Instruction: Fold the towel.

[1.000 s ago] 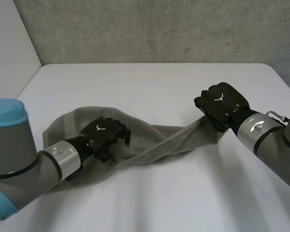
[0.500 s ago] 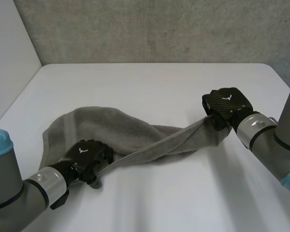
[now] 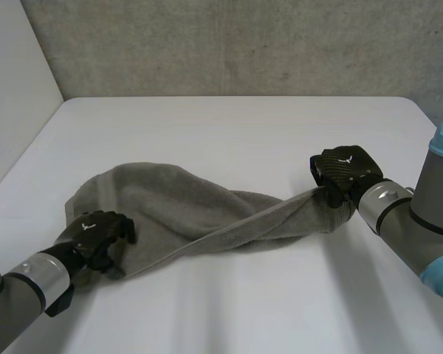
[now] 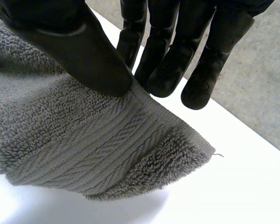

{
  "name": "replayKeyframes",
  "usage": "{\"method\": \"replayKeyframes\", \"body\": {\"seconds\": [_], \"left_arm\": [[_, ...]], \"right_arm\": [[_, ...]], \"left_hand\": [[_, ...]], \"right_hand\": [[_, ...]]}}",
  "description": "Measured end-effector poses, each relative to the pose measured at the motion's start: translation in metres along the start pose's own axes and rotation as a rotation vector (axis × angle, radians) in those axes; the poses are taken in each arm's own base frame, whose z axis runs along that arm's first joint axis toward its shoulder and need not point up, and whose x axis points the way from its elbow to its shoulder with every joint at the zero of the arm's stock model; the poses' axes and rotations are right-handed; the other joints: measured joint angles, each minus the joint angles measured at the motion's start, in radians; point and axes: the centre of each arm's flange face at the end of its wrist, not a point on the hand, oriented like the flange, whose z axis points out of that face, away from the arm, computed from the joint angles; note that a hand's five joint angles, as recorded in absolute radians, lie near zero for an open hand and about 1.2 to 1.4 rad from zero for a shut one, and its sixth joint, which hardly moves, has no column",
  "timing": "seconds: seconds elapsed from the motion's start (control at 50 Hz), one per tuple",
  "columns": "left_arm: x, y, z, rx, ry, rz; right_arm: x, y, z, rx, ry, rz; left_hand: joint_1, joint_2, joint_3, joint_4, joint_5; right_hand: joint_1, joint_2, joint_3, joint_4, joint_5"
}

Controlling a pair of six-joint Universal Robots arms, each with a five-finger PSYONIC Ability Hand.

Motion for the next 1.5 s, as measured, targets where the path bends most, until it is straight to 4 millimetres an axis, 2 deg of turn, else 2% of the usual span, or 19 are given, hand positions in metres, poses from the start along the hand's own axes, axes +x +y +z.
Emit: {"method": "replayKeyframes", "body": {"seconds": [0.2,0.34,0.44,0.58,0.86,1.14,1.42,1.5], "left_arm": [[0.000,0.000,-0.014,0.008,-0.022,0.049],[-0.005,-0.010,-0.027,0.058,-0.069,0.105],[-0.007,-0.016,-0.034,0.082,-0.095,0.117],[-0.004,-0.011,-0.039,0.071,-0.076,0.128],[-0.011,0.001,-0.030,0.014,-0.034,0.204],[-0.014,0.012,-0.021,-0.045,-0.022,0.206],[-0.019,0.020,-0.009,-0.082,-0.009,0.185],[-0.019,0.021,-0.008,-0.084,-0.007,0.183]], "right_arm": [[-0.001,0.000,0.000,-0.002,-0.002,0.001],[0.000,0.001,0.000,-0.003,-0.002,0.001],[-0.001,0.001,0.000,-0.004,-0.003,0.002],[-0.001,0.001,0.000,-0.003,-0.005,0.000],[-0.003,0.003,0.002,-0.004,-0.021,0.002],[-0.004,0.008,0.005,-0.016,-0.030,0.004],[-0.005,0.010,0.005,-0.023,-0.032,0.006],[-0.005,0.011,0.005,-0.025,-0.032,0.006]], "left_hand": [[-0.023,-0.028,-0.029,-0.026,-0.027],[-0.233,-0.251,-0.246,-0.248,-0.254],[-0.236,-0.263,-0.260,-0.261,-0.274],[-0.236,-0.263,-0.260,-0.261,-0.273],[-0.236,-0.263,-0.260,-0.261,-0.271],[-0.231,-0.249,-0.251,-0.252,-0.216],[-0.024,-0.025,-0.030,-0.036,-0.004],[0.100,0.178,0.170,0.174,0.177]], "right_hand": [[0.000,0.000,0.000,0.000,0.000],[0.000,0.000,0.000,0.000,0.000],[0.000,0.000,0.000,0.000,0.000],[0.000,0.000,0.000,0.000,0.000],[0.000,0.000,0.000,0.000,0.000],[0.000,0.000,0.000,0.000,0.000],[0.000,0.000,0.000,0.000,0.000],[0.000,0.000,0.000,0.000,0.000]]}}
